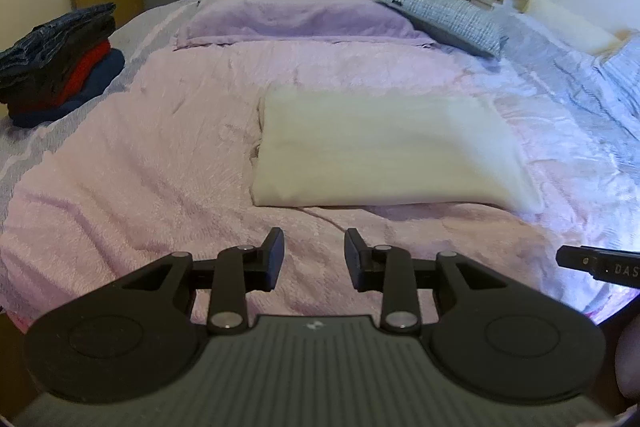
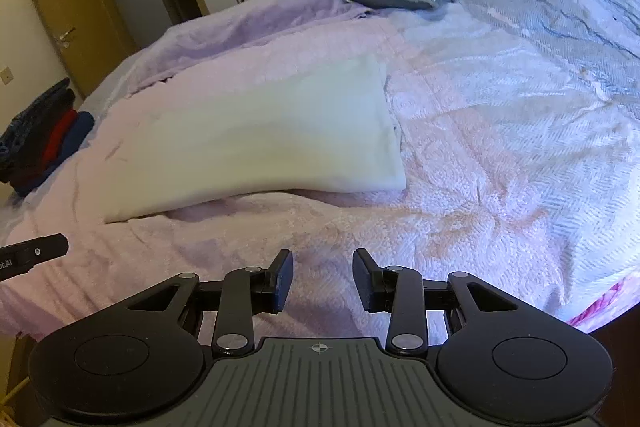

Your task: Fold clothes

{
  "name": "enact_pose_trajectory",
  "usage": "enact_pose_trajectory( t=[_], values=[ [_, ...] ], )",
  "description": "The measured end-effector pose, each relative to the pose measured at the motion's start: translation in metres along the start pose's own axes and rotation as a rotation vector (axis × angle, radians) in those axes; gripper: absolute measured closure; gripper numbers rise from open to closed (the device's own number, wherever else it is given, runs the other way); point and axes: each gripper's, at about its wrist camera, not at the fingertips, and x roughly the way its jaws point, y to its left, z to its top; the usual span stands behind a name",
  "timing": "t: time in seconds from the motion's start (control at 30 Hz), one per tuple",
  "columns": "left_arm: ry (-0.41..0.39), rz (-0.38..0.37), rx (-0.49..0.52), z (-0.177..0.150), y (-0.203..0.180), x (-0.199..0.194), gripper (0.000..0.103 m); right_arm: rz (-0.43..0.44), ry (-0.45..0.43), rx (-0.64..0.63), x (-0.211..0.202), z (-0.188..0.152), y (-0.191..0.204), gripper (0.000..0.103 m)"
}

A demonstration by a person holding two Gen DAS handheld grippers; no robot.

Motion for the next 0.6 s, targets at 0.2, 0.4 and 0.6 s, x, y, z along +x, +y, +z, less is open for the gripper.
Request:
enact_pose_trajectory(
  t=[0.2, 0.4, 0.6],
  values=[
    [-0.027, -0.067, -0.007, 0.014, 0.02, 0.015, 0.075, 0.015, 0.009, 0.08, 0.009, 0.011, -0.034, 0.066],
    [-0.028, -0.068, -0.008, 0.039, 0.035, 0.06, 0.078, 0.02, -0.047, 0.16, 0.028, 0.044, -0.068, 0.066],
    [-0.009, -0.082, -0.02, 0.042, 0.039, 0.113, 0.078, 0.07, -0.128, 0.121, 0.056, 0.054, -0.062, 0.066]
  ],
)
